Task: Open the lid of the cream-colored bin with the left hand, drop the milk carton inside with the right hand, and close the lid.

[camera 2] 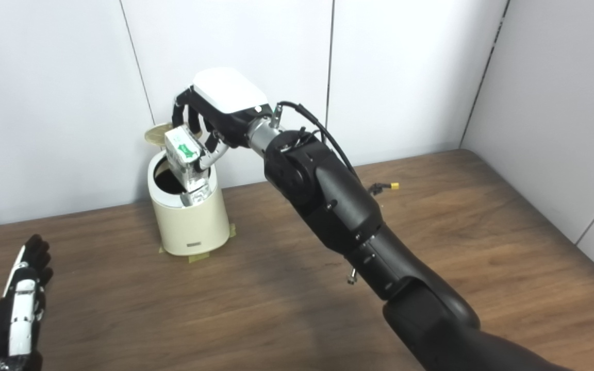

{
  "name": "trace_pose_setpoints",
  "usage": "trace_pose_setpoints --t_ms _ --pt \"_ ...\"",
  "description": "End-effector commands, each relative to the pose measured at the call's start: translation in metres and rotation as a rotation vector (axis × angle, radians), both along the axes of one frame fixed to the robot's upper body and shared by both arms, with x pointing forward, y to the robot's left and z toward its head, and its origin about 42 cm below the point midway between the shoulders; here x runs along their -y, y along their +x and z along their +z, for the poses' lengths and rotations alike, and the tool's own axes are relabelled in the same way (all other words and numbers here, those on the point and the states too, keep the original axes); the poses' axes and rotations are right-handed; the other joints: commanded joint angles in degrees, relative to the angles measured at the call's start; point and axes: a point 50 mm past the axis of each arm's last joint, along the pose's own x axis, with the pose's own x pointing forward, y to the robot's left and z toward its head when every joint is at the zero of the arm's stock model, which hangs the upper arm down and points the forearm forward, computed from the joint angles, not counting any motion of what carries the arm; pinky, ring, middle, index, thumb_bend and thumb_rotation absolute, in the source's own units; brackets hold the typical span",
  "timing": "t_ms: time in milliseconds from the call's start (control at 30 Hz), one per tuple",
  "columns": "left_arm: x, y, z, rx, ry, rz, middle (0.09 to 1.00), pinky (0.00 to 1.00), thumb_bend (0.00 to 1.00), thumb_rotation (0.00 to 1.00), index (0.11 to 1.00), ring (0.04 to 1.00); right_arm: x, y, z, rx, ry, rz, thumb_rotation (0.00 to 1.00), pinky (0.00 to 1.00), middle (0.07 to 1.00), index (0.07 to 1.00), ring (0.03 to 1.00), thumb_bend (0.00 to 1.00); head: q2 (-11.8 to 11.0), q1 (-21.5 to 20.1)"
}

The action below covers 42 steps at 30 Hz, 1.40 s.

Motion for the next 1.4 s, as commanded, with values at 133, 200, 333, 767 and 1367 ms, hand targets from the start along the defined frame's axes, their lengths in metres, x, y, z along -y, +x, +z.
trace_pose_setpoints --t_ms 133,200,333,767,1367 --pt "0.005 0.003 0.011 0.07 0.01 -0.01 0.988 1.0 0.22 1.0 0.991 1.0 -0.003 0.003 0.037 0.185 0.045 0.045 0.0 0.24 0.48 0.526 0.386 0.52 -0.3 0.6" --pt "0.006 0.003 0.01 0.071 0.014 -0.009 0.985 1.0 0.21 1.0 0.991 1.0 -0.003 0.004 0.035 0.207 0.037 0.058 0.0 0.24 0.479 0.525 0.387 0.52 -0.4 0.8" --pt "0.008 0.003 0.01 0.069 0.024 -0.009 0.989 1.0 0.22 1.0 0.996 1.0 -0.003 0.005 0.03 0.247 0.008 0.078 0.0 0.25 0.481 0.516 0.4 0.52 -0.4 1.1" --pt "0.01 0.001 0.01 0.076 0.021 -0.022 0.989 1.0 0.24 1.0 0.994 1.0 0.003 -0.002 -0.005 0.321 -0.049 0.117 0.0 0.32 0.441 0.519 0.424 0.52 -0.2 2.4" --pt "0.01 0.001 0.008 0.06 0.024 -0.015 0.99 1.0 0.25 1.0 0.994 1.0 0.009 -0.004 -0.012 0.27 -0.057 0.1 0.0 0.38 0.458 0.515 0.437 0.52 0.1 2.1"
